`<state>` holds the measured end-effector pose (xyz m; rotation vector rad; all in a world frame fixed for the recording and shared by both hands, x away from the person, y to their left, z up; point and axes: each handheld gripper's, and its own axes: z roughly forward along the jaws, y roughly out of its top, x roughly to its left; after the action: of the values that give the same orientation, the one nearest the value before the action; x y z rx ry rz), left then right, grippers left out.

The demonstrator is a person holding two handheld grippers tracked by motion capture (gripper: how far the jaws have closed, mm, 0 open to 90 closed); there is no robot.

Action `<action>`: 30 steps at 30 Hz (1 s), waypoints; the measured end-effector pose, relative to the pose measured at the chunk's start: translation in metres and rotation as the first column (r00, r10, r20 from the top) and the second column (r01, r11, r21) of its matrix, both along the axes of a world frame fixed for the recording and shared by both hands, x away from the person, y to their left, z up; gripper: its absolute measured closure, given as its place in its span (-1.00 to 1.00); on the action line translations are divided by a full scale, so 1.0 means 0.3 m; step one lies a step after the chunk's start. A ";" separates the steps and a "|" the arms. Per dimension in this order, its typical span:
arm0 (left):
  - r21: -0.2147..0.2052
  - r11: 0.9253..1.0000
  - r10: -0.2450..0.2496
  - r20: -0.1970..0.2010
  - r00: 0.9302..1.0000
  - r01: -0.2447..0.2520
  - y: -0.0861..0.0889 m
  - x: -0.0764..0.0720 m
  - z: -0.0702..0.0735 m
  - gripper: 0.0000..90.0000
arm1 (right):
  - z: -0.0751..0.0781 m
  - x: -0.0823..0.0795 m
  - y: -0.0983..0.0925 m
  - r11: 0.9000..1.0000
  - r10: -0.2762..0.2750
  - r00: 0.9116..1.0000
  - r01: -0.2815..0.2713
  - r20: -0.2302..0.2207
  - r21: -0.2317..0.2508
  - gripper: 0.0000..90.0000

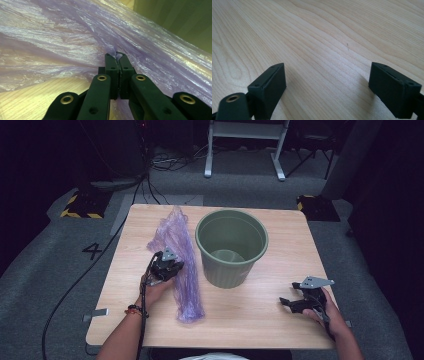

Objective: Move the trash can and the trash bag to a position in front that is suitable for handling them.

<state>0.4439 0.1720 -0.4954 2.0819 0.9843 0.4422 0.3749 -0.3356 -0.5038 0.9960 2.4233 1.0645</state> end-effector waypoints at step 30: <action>-0.088 0.996 0.014 0.039 0.999 -0.011 0.041 -0.003 0.064 0.98 | 0.000 -0.001 -0.001 1.000 0.002 1.000 -0.002 0.001 0.001 -0.69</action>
<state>0.4429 0.1841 -0.4763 1.9826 0.9768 0.4368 0.3746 -0.3359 -0.5039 0.9938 2.4237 1.0661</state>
